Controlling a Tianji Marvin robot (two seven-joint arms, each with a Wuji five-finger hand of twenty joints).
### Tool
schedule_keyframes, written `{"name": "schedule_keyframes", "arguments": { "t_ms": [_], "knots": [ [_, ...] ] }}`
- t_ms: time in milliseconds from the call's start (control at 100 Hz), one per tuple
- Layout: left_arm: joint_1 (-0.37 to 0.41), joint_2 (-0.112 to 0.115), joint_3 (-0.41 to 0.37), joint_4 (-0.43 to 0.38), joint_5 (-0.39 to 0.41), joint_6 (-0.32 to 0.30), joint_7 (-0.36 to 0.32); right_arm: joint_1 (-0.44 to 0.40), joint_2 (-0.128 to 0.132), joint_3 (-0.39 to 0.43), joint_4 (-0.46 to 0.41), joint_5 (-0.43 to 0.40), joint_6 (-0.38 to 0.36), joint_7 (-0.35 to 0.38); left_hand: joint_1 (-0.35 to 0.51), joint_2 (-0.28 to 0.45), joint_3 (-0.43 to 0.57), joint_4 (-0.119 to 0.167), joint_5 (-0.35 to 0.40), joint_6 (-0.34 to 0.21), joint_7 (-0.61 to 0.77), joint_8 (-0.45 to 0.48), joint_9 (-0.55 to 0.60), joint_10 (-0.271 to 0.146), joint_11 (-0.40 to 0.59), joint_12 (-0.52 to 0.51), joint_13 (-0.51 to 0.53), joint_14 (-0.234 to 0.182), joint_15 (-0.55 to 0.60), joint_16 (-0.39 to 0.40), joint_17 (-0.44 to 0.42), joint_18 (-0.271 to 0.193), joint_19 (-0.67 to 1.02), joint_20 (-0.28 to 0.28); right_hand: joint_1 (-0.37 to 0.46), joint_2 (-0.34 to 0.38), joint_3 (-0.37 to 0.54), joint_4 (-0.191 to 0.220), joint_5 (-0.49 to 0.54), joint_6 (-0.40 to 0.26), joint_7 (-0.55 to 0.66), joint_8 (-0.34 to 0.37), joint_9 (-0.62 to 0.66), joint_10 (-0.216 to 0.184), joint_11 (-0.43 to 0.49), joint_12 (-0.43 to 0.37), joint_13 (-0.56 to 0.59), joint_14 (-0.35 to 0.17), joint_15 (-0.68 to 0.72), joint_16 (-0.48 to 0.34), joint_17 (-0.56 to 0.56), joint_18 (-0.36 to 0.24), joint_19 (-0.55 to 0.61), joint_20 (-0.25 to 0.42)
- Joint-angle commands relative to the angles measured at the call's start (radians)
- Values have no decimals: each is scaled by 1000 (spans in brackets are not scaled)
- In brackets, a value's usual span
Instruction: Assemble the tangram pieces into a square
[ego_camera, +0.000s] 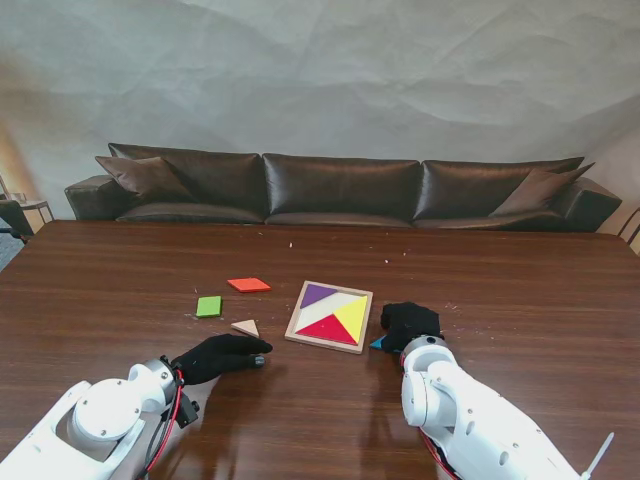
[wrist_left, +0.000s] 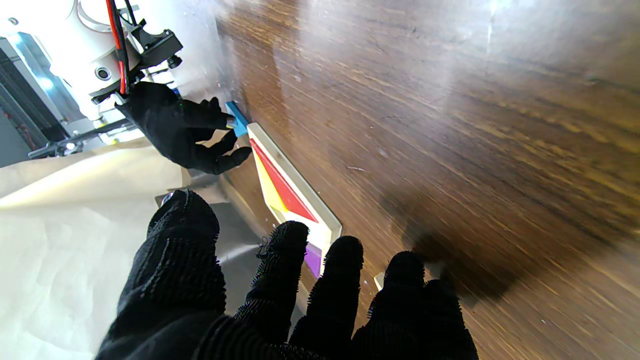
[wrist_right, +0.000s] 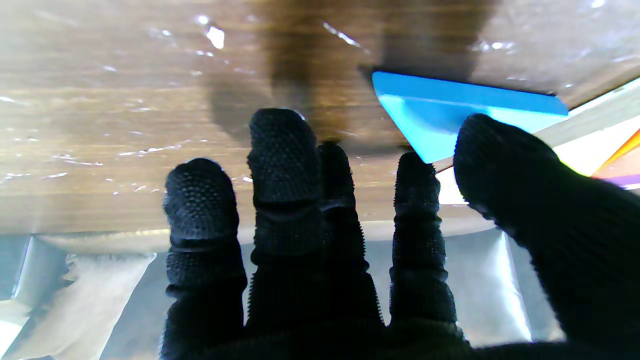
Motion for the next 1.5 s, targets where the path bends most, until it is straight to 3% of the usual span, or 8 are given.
{"name": "schedule_keyframes", "arguments": {
  "t_ms": [0, 610, 760, 930, 1210, 1490],
  "knots": [
    [15, -1, 2, 10, 2, 7, -24, -8, 1, -9, 10, 3, 2, 23, 26, 28, -20, 33, 10, -7, 2, 1, 16, -3, 1, 2, 25, 37, 17, 9, 39, 201, 44, 14, 51, -67, 27, 21, 31, 10, 14, -2, 23, -2, -19, -6, 37, 0, 23, 2, -48, 1, 45, 15],
    [21, -1, -5, 7, 2, 8, -23, -5, 3, -22, 25, 14, 1, 38, 26, 30, -20, 33, 10, -9, 2, 2, 14, -3, 0, 1, 25, 35, 17, 9, 39, 201, 44, 14, 92, -148, 52, 17, 178, 93, 70, 71, 39, -1, -11, -1, 57, -13, 48, 6, -31, 0, 57, 14],
    [23, -2, -7, 6, 3, 9, -23, -5, 4, -25, 27, 14, -2, 41, 26, 29, -20, 33, 12, -8, 3, 2, 13, -3, 0, 1, 25, 38, 17, 9, 38, 202, 44, 14, 105, -180, 52, -12, 196, 106, 78, 81, 46, -1, -9, 0, 60, -14, 51, 5, -28, -1, 58, 13],
    [26, -2, -11, 5, 3, 9, -21, -6, 3, -26, 31, 19, -8, 40, 24, 30, -21, 32, 11, -11, 2, 2, 13, -4, 0, 1, 25, 36, 17, 9, 39, 202, 44, 14, 135, -225, 50, -131, 225, 106, 152, 29, 75, -8, -1, 6, 78, -22, 75, 10, -17, -5, 66, 10],
    [29, -2, -15, 2, 5, 11, -22, -5, 0, -33, 49, 34, -25, 33, 23, 31, -21, 32, 11, -10, 2, 2, 13, -2, 0, 1, 24, 36, 17, 8, 38, 201, 44, 14, 170, -263, 40, -180, 249, 83, 217, -1, 109, -25, -6, 7, 87, -24, 76, 10, -12, -9, 69, 10],
    [30, -1, -16, 3, 5, 10, -22, -6, 1, -33, 62, 33, -60, 21, 25, 31, -20, 32, 10, -9, 2, 1, 12, -4, 0, 1, 24, 36, 16, 8, 39, 201, 45, 15, 155, -318, 20, -222, 317, 43, 281, -73, 232, -93, -32, 11, 127, -32, 93, 22, 18, -26, 73, 2]
  ]
}}
